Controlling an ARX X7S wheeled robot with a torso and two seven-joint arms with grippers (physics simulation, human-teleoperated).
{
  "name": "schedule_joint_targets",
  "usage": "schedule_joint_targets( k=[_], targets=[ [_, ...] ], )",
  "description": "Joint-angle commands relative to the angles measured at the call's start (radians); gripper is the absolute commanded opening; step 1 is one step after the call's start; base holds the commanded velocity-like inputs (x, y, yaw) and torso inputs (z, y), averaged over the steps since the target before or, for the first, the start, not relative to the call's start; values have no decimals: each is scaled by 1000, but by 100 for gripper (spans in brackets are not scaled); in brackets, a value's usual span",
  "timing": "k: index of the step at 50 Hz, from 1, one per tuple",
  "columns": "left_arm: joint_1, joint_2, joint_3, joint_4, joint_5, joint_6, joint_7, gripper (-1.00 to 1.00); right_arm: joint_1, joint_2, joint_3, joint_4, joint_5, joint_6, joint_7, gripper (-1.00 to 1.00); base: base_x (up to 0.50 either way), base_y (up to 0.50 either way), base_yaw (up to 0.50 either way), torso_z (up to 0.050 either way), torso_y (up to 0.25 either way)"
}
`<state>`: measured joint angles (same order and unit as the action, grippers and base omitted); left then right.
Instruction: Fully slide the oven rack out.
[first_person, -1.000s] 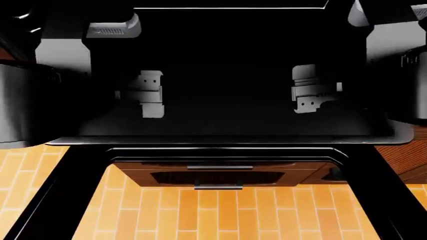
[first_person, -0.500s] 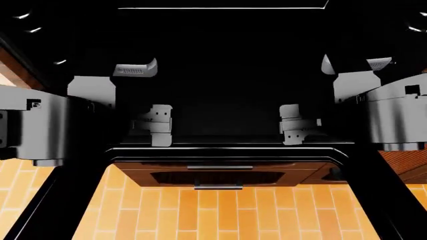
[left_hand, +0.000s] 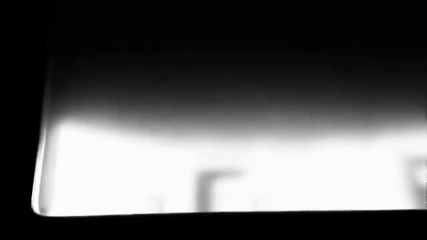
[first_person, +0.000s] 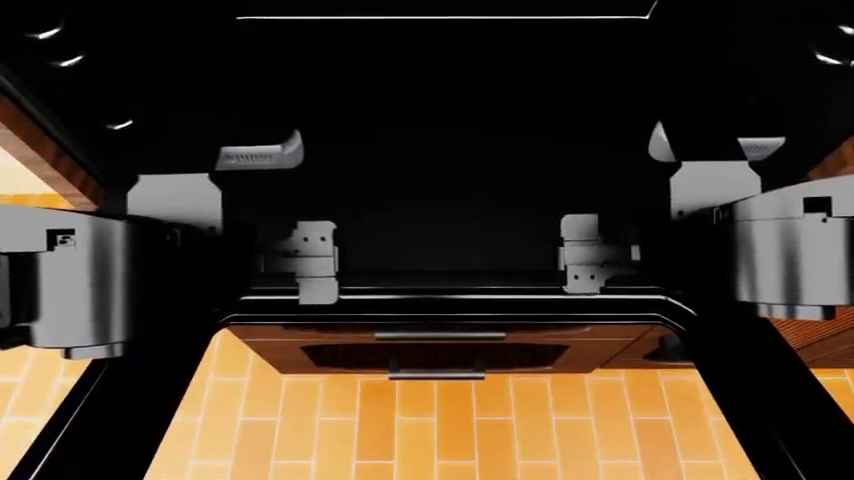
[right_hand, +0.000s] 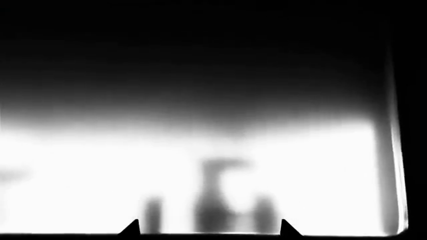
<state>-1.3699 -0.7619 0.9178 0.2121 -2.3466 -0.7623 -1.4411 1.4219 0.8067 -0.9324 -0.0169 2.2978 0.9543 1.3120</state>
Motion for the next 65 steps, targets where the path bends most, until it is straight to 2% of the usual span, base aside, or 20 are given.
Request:
schedule_joint_targets(
  k=[1, 6, 12, 24, 35, 59, 65],
  targets=[
    [120, -39, 60, 48, -14, 5, -22, 100, -115, 28, -93, -46, 33, 19, 26, 100, 0, 0, 3, 0, -10],
    [115, -52, 113, 18, -72, -14, -74, 100, -135, 43, -139, -56, 62, 48, 58, 100, -10, 1, 3, 0, -11],
    [106, -35, 154, -22, -98, -56, -53, 100, -167, 55, -175, -65, 80, 52, 77, 100, -9, 0, 2, 0, -15],
    [125, -38, 278, -20, -170, -78, -99, 100, -237, 100, -194, -108, 96, 21, 61, 100, -9, 0, 0, 0, -22],
    [162, -79, 351, 69, -236, -6, -92, 100, -370, 204, -203, -250, 105, -68, 50, 100, -9, 0, -4, 0, -29],
    [285, -151, 462, 293, -337, 185, -64, 100, -492, 279, -258, -396, 151, -121, 48, 100, -9, -1, -3, 0, -36],
    [310, -153, 500, 318, -351, 184, -58, 100, -547, 308, -283, -440, 135, -149, 52, 100, -11, -1, -2, 0, -41]
  ],
)
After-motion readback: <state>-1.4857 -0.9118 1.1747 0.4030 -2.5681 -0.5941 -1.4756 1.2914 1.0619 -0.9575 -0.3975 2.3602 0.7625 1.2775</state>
